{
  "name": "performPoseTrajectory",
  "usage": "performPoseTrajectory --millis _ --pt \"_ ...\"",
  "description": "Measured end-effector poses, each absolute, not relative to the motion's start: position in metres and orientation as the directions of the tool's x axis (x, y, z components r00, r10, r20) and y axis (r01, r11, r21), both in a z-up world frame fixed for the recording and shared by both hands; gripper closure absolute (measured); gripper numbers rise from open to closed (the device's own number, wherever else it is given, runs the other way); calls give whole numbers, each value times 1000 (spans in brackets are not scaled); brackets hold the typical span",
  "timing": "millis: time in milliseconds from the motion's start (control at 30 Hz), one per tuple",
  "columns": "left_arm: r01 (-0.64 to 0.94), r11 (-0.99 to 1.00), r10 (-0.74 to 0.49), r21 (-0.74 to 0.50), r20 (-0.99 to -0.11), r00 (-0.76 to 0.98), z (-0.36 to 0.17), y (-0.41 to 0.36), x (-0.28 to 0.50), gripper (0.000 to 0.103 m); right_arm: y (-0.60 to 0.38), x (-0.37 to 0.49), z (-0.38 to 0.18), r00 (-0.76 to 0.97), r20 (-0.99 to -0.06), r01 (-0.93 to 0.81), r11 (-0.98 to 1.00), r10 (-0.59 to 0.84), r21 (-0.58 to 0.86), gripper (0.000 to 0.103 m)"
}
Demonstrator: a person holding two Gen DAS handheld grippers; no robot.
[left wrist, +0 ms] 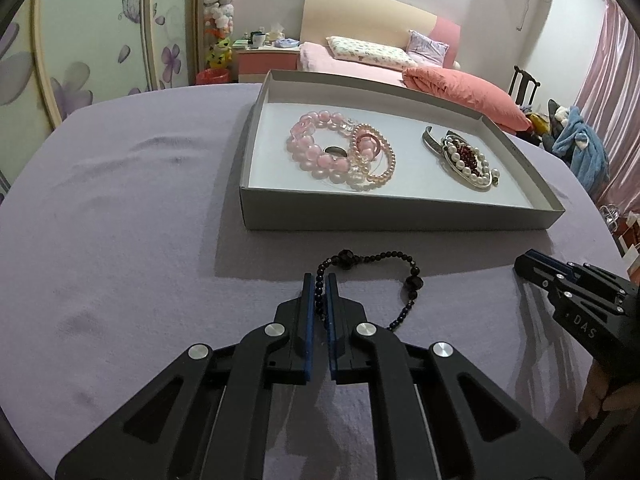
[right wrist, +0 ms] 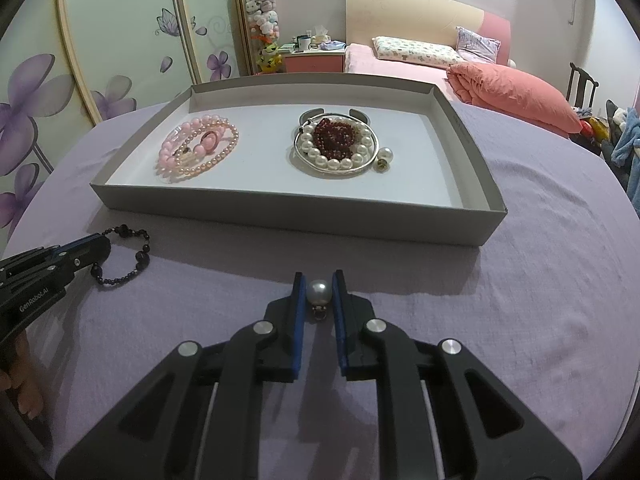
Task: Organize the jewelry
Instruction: 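Lift and carry the black bracelet with left while right carries the pearl earring to the box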
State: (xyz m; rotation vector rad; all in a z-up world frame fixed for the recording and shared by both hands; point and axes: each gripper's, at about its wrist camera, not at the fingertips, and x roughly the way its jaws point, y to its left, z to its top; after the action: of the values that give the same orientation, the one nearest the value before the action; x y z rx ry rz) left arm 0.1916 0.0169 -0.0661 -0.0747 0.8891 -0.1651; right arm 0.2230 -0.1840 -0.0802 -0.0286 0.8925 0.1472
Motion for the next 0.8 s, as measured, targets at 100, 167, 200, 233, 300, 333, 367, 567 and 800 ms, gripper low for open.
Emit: performPoseTrajectory --millis 100,167,200,233,300,333,367,567,800 --pt "112 985 -174 -132 -766 618 -66 18 192 96 -184 223 -80 618 -777 -140 990 116 37 89" --pt "112 984 -176 -135 -766 618 -66 18 192 96 -184 223 -80 618 -778 -140 989 117 37 89" --pt "112 985 -175 -134 -766 618 -66 17 192 96 -184 223 -80 618 -778 -140 989 117 38 89" --pt "112 985 -174 -133 -766 618 -66 17 192 96 -184 223 -80 618 -777 -140 990 116 37 89" --pt "112 986 -164 -120 -768 619 -66 15 192 96 -183 223 -80 619 -778 -140 990 113 33 89" --pt "112 987 -160 -116 -768 620 -66 17 192 97 -184 223 -80 619 -778 -140 990 113 32 89" --pt "112 988 -152 -105 -769 621 -66 16 192 97 -184 223 -80 619 -777 -140 990 111 29 89" --pt "103 989 -148 -107 -765 626 -65 21 189 99 -192 219 -77 639 -757 -122 990 136 75 89" --pt "77 987 -153 -138 -713 685 -47 36 174 99 -191 205 -62 686 -708 -131 986 168 107 89"
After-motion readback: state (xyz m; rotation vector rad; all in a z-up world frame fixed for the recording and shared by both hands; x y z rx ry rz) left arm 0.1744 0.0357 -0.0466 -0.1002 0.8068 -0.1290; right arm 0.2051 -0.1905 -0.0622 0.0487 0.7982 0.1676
